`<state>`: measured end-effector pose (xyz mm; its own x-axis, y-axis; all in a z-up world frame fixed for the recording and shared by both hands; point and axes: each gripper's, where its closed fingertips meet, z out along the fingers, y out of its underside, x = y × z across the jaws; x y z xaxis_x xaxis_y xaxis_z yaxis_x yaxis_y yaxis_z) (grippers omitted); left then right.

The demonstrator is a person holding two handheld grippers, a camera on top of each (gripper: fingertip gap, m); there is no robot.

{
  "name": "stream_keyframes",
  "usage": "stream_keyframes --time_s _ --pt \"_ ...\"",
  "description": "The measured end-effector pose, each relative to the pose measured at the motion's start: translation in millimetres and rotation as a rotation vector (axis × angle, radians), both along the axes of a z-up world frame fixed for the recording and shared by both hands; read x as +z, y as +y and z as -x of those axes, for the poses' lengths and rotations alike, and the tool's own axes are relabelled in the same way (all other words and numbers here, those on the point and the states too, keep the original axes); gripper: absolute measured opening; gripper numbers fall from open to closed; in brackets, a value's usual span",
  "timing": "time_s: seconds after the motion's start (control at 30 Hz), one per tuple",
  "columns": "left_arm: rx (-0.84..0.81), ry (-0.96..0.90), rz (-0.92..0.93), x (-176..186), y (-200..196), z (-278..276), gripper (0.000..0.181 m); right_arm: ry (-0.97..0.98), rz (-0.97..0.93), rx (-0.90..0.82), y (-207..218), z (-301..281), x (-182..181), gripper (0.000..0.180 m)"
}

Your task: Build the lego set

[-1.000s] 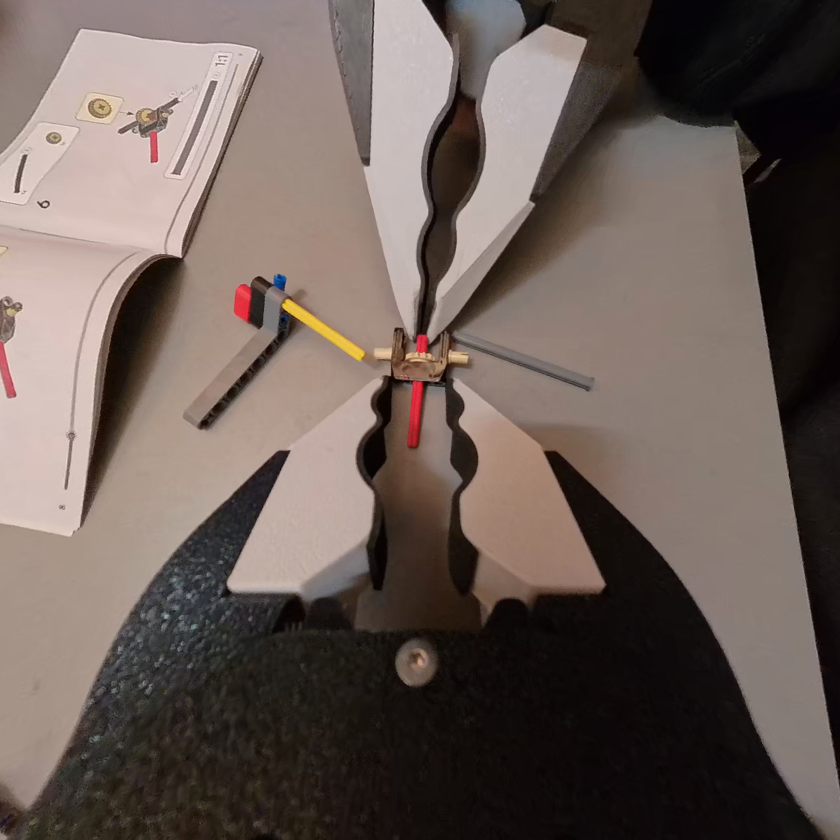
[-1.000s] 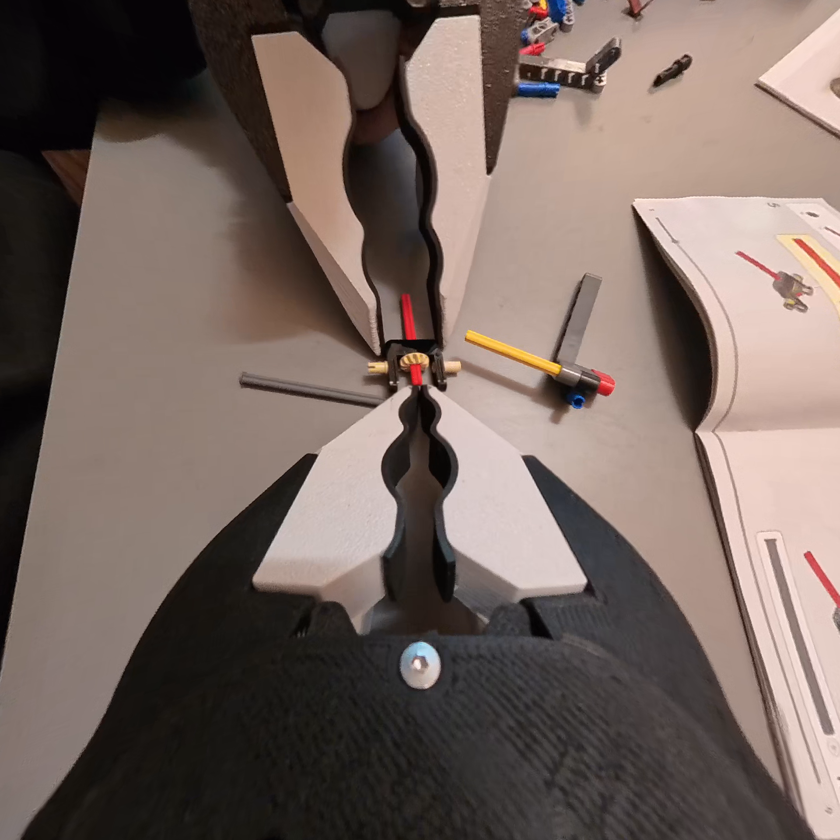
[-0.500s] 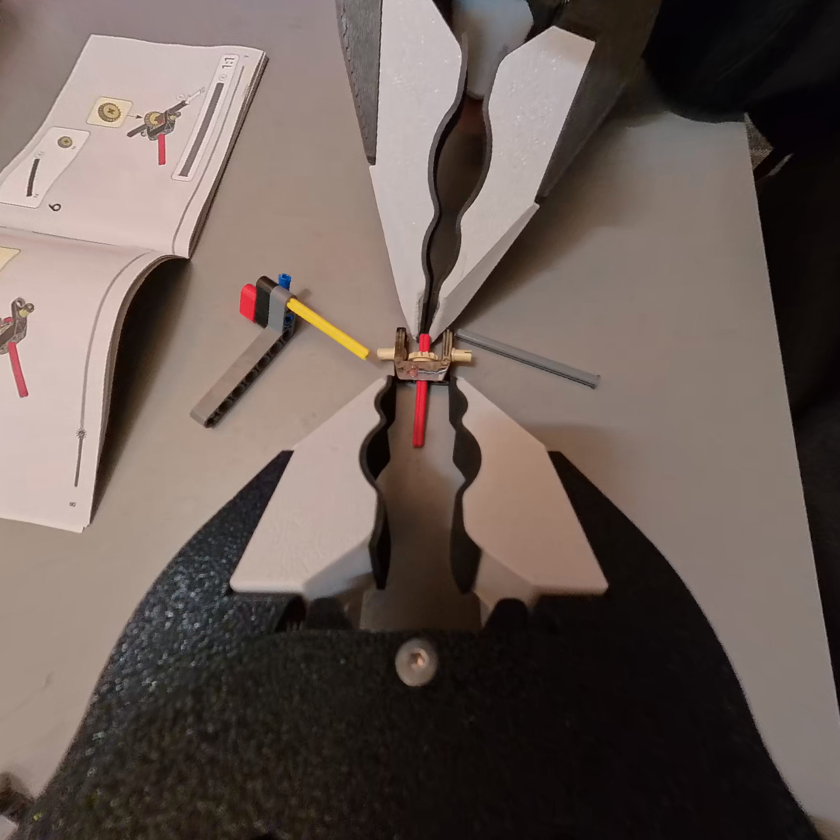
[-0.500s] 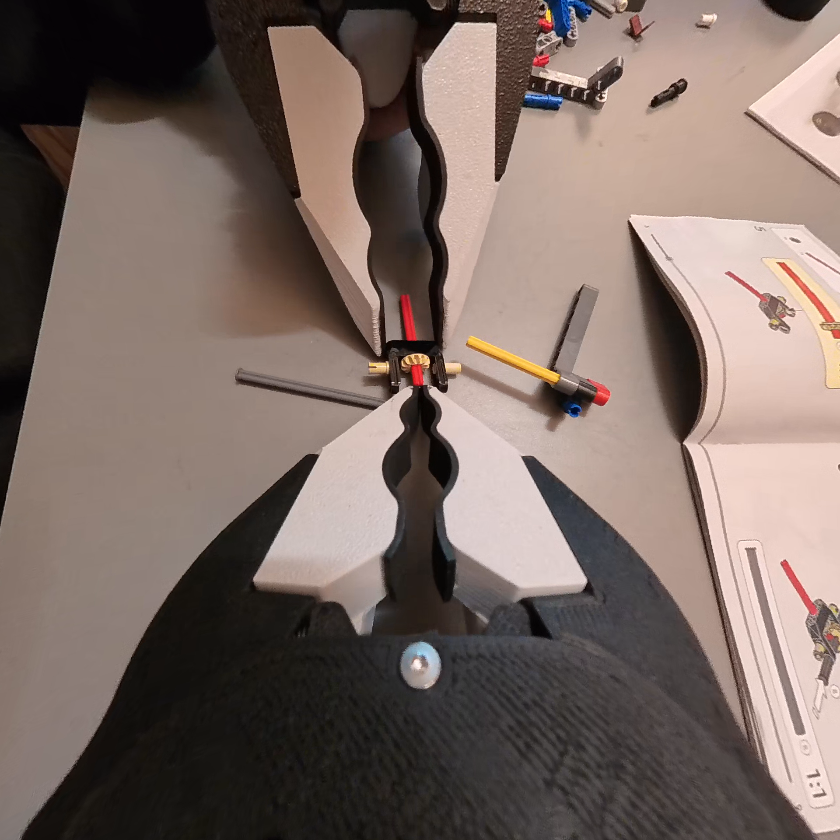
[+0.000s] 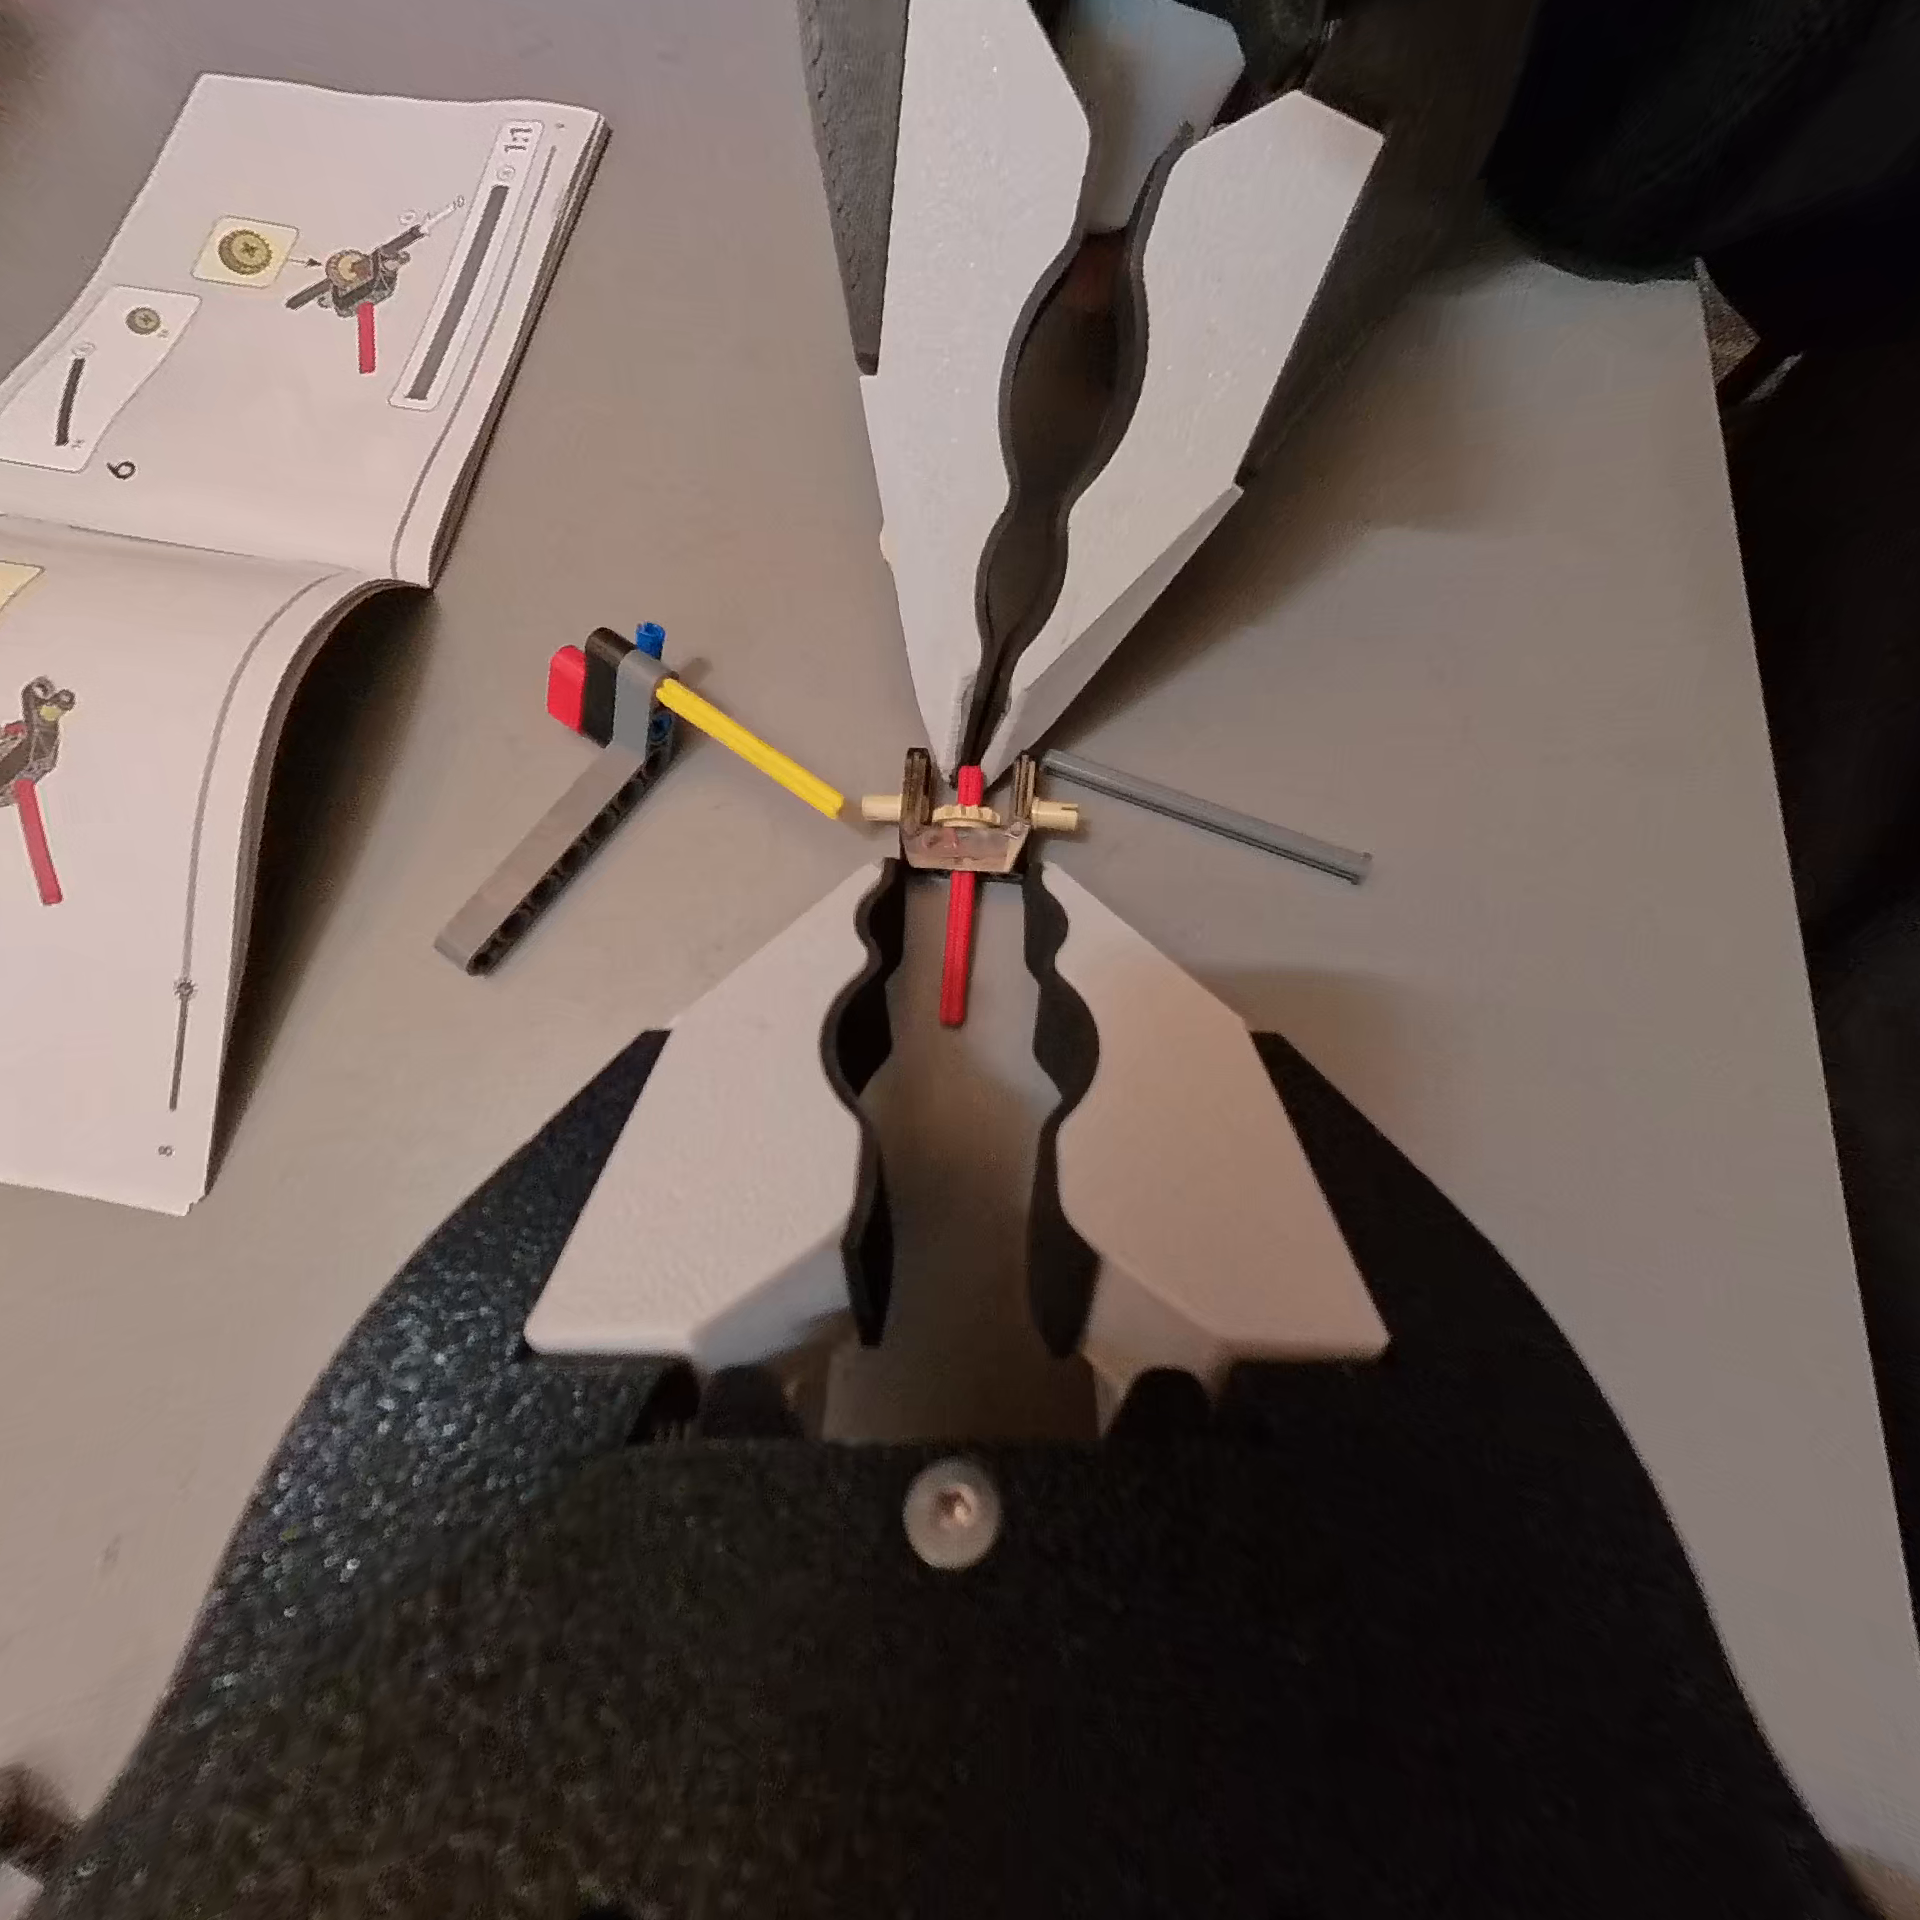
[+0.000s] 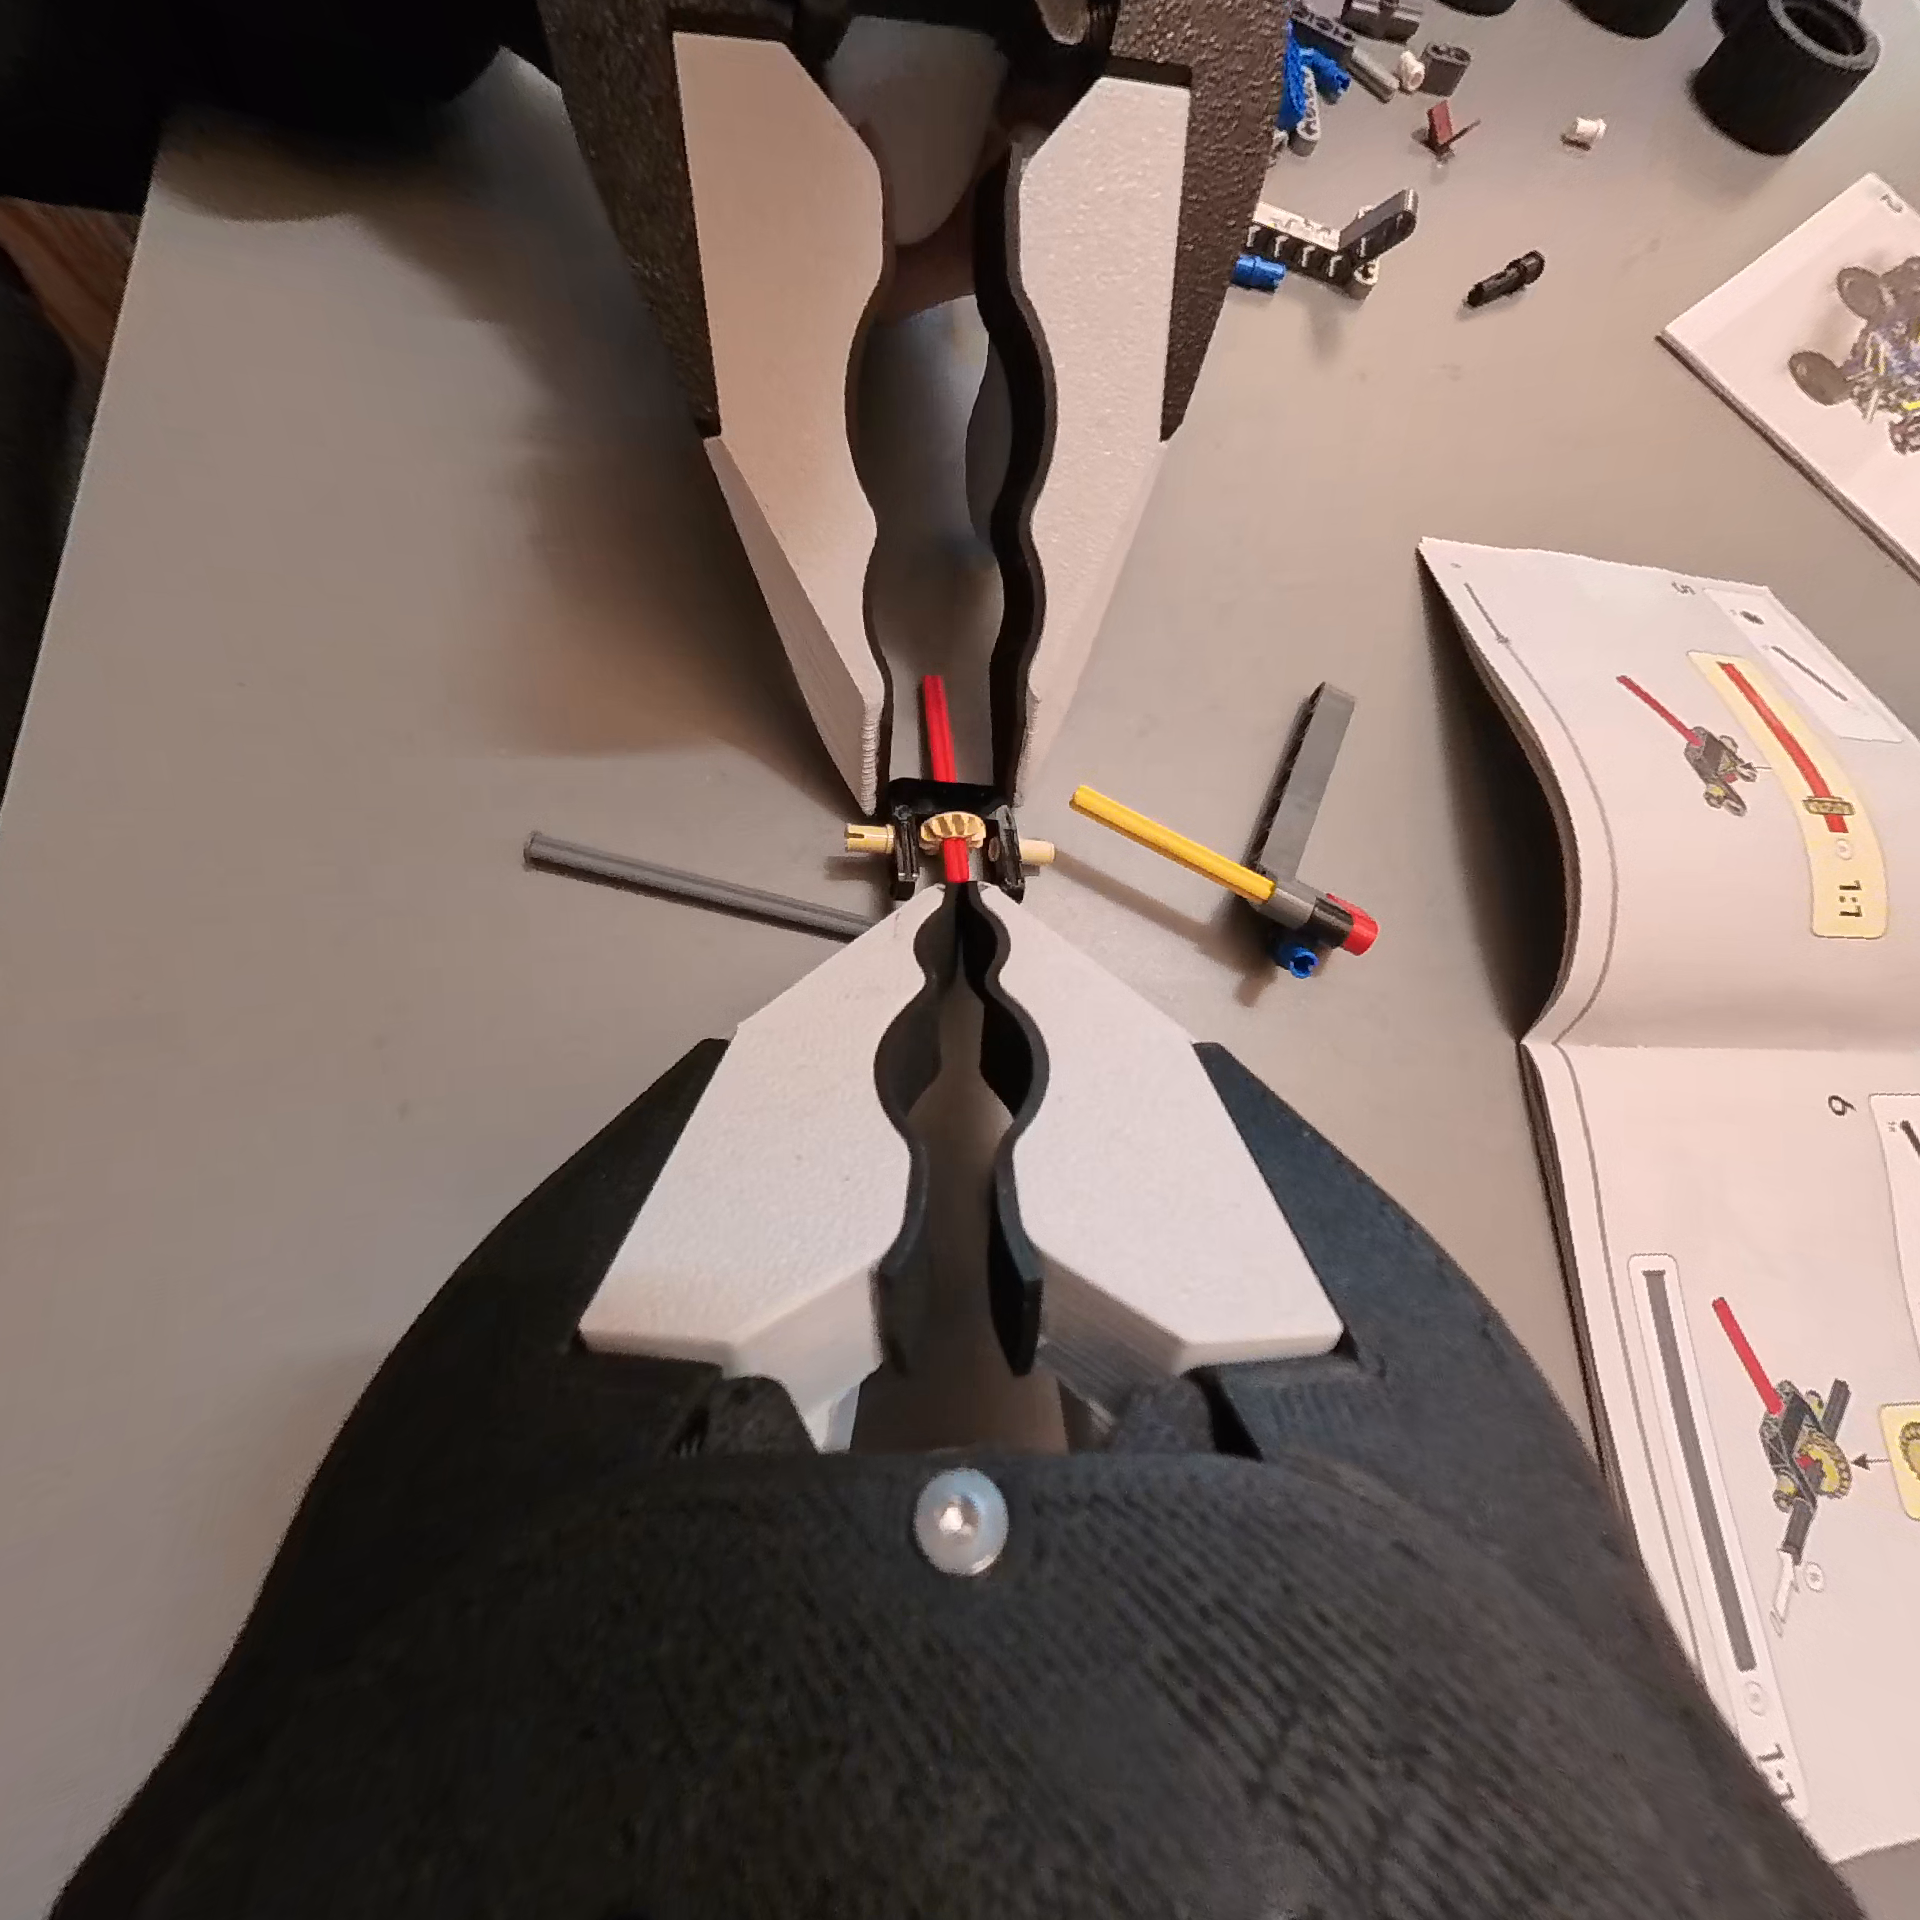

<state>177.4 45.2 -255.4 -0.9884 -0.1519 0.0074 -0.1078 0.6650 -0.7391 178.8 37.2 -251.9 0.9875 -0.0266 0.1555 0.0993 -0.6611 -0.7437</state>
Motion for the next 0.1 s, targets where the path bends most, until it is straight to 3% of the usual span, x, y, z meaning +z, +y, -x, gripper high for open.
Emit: stream_keyframes --time_s 0.03,0.1 --pt "0.000 -0.004 0.000 0.0 0.1 -0.1 0.021 -0.002 0.000 -0.001 0.0 -0.1 0.0 0.000" --pt "0.009 -0.024 -0.001 0.2 0.2 -2.0 0.021 -0.010 -0.001 -0.015 -0.4 -2.4 -0.1 0.000"
